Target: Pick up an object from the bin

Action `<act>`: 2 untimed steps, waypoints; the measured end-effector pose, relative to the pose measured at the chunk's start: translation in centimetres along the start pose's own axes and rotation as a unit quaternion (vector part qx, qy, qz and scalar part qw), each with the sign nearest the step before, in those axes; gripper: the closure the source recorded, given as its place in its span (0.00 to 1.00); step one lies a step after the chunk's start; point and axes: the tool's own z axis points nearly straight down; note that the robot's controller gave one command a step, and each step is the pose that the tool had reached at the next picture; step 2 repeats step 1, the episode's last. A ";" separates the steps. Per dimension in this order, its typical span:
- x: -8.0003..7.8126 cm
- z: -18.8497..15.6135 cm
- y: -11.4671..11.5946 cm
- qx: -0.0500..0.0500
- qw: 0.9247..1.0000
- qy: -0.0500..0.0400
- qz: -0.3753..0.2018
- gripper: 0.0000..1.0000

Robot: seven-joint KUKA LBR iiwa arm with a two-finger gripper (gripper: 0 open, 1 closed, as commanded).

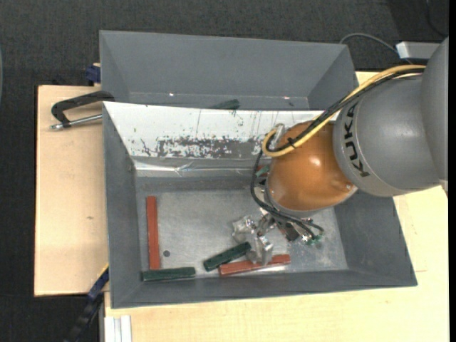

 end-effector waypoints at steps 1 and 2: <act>0.0 -12.8 -1.8 0.001 1.000 -0.003 0.013 1.00; 0.0 -12.8 -1.8 0.001 1.000 -0.003 0.013 1.00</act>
Offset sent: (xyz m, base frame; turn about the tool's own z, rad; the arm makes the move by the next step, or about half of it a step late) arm 0.0000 0.0000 0.0000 0.0000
